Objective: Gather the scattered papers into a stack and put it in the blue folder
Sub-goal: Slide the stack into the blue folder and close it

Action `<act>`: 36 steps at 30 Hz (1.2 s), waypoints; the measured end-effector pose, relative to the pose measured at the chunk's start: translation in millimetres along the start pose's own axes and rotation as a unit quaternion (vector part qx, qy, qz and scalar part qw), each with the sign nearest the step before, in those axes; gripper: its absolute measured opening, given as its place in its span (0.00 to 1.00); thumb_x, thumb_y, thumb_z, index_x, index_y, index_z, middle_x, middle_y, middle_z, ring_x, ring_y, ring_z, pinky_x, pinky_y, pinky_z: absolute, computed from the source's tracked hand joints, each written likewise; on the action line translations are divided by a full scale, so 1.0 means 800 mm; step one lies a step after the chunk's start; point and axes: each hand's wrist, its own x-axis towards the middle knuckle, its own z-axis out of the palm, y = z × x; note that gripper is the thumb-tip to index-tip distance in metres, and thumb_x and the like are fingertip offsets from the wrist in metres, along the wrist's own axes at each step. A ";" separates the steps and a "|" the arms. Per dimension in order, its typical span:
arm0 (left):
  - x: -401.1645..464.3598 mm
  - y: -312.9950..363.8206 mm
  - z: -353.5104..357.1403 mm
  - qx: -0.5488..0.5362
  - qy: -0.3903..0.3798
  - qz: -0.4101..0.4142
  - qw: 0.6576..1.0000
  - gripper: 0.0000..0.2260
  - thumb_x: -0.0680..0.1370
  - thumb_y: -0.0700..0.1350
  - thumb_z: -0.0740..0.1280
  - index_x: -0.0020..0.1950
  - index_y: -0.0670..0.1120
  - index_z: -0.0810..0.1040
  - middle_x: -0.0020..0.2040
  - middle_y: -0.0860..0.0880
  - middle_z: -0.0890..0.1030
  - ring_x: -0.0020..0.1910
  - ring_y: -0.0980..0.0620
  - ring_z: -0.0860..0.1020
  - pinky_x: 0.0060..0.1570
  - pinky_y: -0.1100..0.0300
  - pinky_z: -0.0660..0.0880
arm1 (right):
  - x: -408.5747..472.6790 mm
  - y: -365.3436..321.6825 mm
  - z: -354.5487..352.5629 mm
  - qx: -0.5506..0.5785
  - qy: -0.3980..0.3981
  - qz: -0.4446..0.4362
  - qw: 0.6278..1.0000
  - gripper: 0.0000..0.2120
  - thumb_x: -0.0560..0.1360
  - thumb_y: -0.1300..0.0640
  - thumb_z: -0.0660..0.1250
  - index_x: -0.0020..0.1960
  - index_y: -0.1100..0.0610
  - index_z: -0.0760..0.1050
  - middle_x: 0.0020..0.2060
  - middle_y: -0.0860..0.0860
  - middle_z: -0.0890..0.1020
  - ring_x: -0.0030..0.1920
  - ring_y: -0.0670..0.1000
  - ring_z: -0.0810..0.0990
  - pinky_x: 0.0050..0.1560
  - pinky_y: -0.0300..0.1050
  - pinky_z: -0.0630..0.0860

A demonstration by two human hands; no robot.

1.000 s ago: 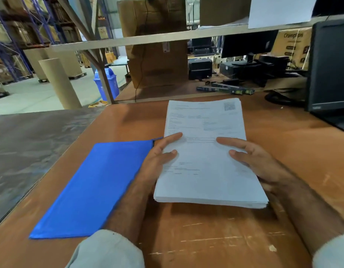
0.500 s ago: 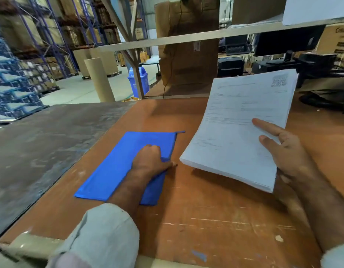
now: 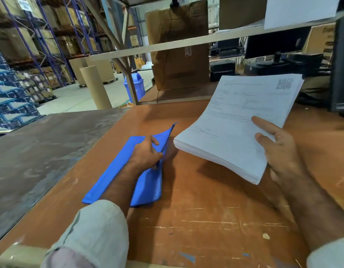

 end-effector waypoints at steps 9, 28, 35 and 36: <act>0.012 0.003 0.034 -0.085 -0.004 0.047 0.995 0.10 0.74 0.33 0.67 0.50 0.44 0.82 0.39 0.47 0.80 0.26 0.54 0.78 0.26 0.61 0.79 | 0.009 0.004 -0.010 -0.016 0.058 0.017 0.998 0.18 0.82 0.66 0.64 0.65 0.48 0.80 0.62 0.38 0.78 0.58 0.45 0.79 0.43 0.36 0.82; 0.015 -0.005 0.036 -0.006 -0.067 0.030 0.997 0.09 0.75 0.41 0.65 0.48 0.48 0.84 0.31 0.52 0.75 0.25 0.51 0.73 0.28 0.61 0.73 | 0.019 0.027 -0.023 -0.048 0.070 0.040 0.996 0.18 0.81 0.65 0.64 0.63 0.47 0.82 0.65 0.40 0.79 0.64 0.52 0.80 0.58 0.53 0.82; 0.006 -0.002 0.030 -0.059 -0.146 -0.003 0.987 0.30 0.78 0.35 0.60 0.80 0.49 0.63 0.39 0.41 0.81 0.25 0.47 0.79 0.26 0.59 0.79 | 0.014 0.029 -0.018 -0.032 0.098 0.058 0.993 0.17 0.81 0.64 0.65 0.62 0.46 0.83 0.65 0.41 0.79 0.63 0.54 0.81 0.55 0.54 0.83; 0.004 -0.001 0.029 -0.105 -0.146 0.003 0.984 0.31 0.79 0.34 0.60 0.82 0.50 0.61 0.37 0.40 0.82 0.22 0.50 0.77 0.25 0.60 0.77 | 0.011 0.030 -0.013 -0.022 0.104 0.060 0.993 0.17 0.81 0.64 0.65 0.62 0.45 0.82 0.65 0.42 0.79 0.62 0.53 0.82 0.53 0.52 0.83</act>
